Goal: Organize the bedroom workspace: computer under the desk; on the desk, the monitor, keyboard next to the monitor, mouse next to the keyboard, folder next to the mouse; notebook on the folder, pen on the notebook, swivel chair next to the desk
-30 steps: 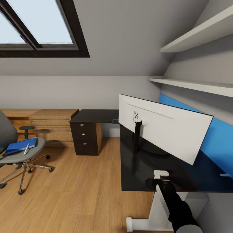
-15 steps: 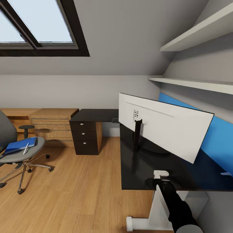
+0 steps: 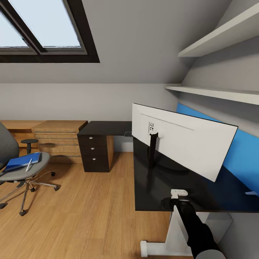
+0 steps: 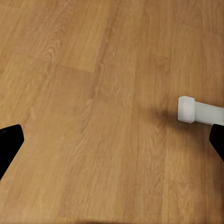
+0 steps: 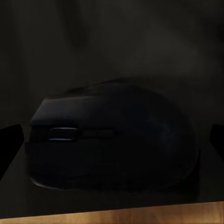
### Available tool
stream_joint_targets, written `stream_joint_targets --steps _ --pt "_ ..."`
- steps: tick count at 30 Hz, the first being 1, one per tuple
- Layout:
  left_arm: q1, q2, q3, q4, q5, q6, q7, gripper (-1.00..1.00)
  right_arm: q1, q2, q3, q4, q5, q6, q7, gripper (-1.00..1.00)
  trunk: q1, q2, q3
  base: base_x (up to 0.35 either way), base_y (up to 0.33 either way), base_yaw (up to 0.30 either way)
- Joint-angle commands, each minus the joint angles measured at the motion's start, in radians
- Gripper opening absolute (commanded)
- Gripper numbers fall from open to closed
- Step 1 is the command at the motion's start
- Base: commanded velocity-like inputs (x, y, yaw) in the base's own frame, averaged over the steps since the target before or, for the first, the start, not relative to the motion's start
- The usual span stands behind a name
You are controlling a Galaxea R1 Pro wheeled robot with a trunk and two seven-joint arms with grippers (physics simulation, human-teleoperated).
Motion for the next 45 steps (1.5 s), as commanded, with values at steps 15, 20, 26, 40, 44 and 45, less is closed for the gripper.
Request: stream_joint_targets --steps 15,20,26,40,44,45 --pt "-0.001 0.0 0.003 0.001 0.003 -0.003 -0.002 1.0 0.0 0.001 -0.002 -0.001 0.004 0.005 0.0 1.0 0.0 -0.001 -0.001 0.0 0.0 0.0" --pt "-0.001 0.0 0.003 0.001 0.003 -0.003 -0.002 1.0 -0.001 0.001 -0.002 -0.001 0.004 0.005 0.0 1.0 0.0 -0.001 -0.001 0.0 0.0 0.0" --pt "-0.001 0.0 0.003 0.001 0.003 -0.003 -0.002 1.0 -0.001 0.001 -0.002 -0.001 0.004 0.005 0.0 1.0 0.0 -0.001 -0.001 0.0 0.0 0.0" --pt "-0.001 0.0 0.003 0.001 0.003 -0.003 -0.002 1.0 -0.001 0.001 0.0 -0.001 0.005 0.005 0.001 1.0 0.019 -0.036 -0.017 0.0 0.0 0.0" --pt "-0.001 0.0 0.004 0.001 0.003 -0.003 0.0 1.0 -0.001 0.001 0.0 -0.001 0.005 0.005 0.001 1.0 0.019 -0.036 -0.017 0.0 0.0 0.0" --pt "-0.001 0.0 0.004 0.001 0.003 -0.003 0.001 1.0 0.0 0.001 0.0 -0.001 0.005 0.005 0.001 1.0 0.019 -0.036 -0.017 0.0 0.0 0.0"
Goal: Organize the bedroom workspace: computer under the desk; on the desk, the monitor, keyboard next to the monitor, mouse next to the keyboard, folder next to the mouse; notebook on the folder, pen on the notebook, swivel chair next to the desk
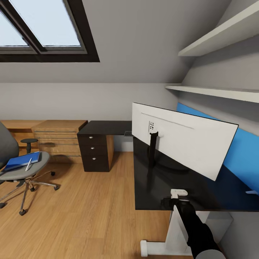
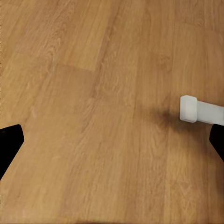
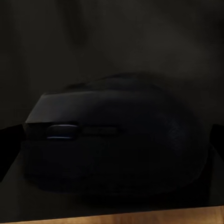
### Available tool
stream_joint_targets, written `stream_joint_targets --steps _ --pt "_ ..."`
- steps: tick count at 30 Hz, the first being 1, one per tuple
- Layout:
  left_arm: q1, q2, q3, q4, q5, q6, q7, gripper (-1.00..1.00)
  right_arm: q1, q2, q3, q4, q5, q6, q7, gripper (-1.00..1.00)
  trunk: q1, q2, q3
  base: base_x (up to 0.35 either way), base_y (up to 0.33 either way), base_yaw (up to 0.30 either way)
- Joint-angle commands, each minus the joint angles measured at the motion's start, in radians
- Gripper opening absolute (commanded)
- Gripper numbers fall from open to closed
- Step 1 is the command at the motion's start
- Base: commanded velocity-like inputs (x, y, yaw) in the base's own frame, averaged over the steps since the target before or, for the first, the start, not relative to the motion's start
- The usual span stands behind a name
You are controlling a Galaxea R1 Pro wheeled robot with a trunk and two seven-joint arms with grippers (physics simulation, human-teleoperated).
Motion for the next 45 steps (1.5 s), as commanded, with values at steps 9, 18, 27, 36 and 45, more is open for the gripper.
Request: stream_joint_targets --steps 9,18,27,36,45 --pt "-0.001 0.0 0.003 0.001 0.003 -0.003 -0.001 1.0 0.0 0.001 -0.002 0.0 0.01 0.008 0.0 1.0 0.0 0.0 -0.001 0.0 0.0 0.0" --pt "-0.001 0.001 0.003 0.001 0.003 -0.002 -0.003 1.0 0.0 0.001 -0.002 0.0 0.01 0.008 0.0 1.0 0.0 0.0 -0.001 0.0 0.0 0.0" --pt "-0.001 0.001 0.002 0.001 0.003 -0.003 -0.003 1.0 0.0 0.001 -0.001 0.0 0.011 0.008 0.0 1.0 0.0 0.0 -0.001 0.0 0.0 0.0" --pt "-0.001 0.001 0.002 0.001 0.003 -0.003 -0.003 1.0 0.0 0.001 0.0 0.0 0.01 0.008 0.0 -1.0 0.0 0.0 -0.001 0.0 0.0 0.0" --pt "-0.001 0.001 0.002 0.001 0.003 -0.003 -0.005 1.0 0.0 0.001 -0.001 0.0 0.01 0.008 0.0 -1.0 0.0 0.0 -0.001 0.0 0.0 0.0"
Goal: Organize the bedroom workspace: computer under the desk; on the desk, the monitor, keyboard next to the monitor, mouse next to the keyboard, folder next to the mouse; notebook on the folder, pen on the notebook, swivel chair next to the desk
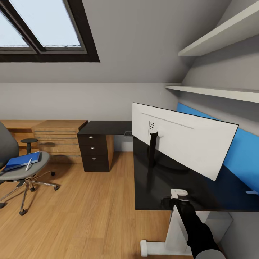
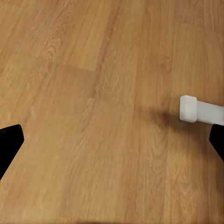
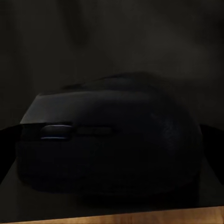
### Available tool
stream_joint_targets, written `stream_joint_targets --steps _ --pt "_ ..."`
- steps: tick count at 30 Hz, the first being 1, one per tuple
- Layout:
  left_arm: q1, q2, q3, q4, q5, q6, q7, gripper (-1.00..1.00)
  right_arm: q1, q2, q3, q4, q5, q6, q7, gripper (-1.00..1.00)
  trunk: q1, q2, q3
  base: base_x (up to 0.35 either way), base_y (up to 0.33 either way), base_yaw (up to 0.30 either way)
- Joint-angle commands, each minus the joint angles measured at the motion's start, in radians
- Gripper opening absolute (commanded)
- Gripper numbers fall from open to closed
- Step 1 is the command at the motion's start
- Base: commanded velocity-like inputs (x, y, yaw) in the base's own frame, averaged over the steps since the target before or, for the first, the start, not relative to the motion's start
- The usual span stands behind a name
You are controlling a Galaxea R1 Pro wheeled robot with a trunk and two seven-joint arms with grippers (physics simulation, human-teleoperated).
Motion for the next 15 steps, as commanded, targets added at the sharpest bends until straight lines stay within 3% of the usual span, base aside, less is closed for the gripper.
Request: stream_joint_targets --steps 1,15 --pt "-0.001 0.0 0.003 0.0 0.003 -0.003 -0.002 1.0 0.0 0.001 -0.002 0.0 0.009 0.008 0.0 -1.0 0.0 -0.001 -0.001 0.0 0.0 0.0" --pt "-0.001 0.0 0.003 0.0 0.003 -0.004 -0.002 1.0 0.001 0.001 -0.003 0.0 0.008 0.008 0.001 -1.0 0.0 -0.001 -0.001 0.0 0.0 0.0"
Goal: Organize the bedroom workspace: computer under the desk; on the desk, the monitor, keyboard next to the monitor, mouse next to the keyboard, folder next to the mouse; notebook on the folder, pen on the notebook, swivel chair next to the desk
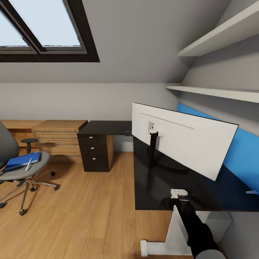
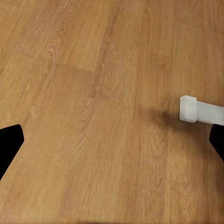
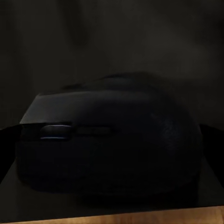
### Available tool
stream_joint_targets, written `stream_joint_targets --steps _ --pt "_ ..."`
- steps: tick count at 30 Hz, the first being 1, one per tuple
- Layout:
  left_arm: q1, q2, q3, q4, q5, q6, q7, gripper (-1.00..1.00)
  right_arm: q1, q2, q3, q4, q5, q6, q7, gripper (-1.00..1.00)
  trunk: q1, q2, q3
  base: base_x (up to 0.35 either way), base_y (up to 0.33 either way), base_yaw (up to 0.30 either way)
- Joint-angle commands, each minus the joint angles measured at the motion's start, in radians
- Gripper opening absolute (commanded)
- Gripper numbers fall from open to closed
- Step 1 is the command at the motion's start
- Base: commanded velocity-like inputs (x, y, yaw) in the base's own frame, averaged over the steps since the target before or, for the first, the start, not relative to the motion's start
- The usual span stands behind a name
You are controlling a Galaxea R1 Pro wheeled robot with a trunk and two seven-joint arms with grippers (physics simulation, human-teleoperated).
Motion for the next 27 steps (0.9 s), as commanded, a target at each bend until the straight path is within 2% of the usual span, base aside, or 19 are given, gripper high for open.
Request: stream_joint_targets --steps 1,4,27 --pt "-0.001 0.0 0.003 0.0 0.003 -0.003 -0.002 1.0 0.0 0.001 -0.002 0.0 0.01 0.009 0.002 -1.0 0.0 0.0 -0.001 0.0 0.0 0.0" --pt "-0.001 0.0 0.003 0.0 0.003 -0.003 -0.002 1.0 -0.001 0.001 -0.002 0.0 0.01 0.009 0.002 -1.0 0.0 0.0 -0.001 0.0 0.0 0.0" --pt "-0.001 0.011 0.006 0.001 0.002 -0.001 -0.001 1.0 -0.001 0.008 0.001 -0.014 0.003 0.01 0.005 -1.0 -0.088 0.161 0.071 0.0 0.0 0.0"
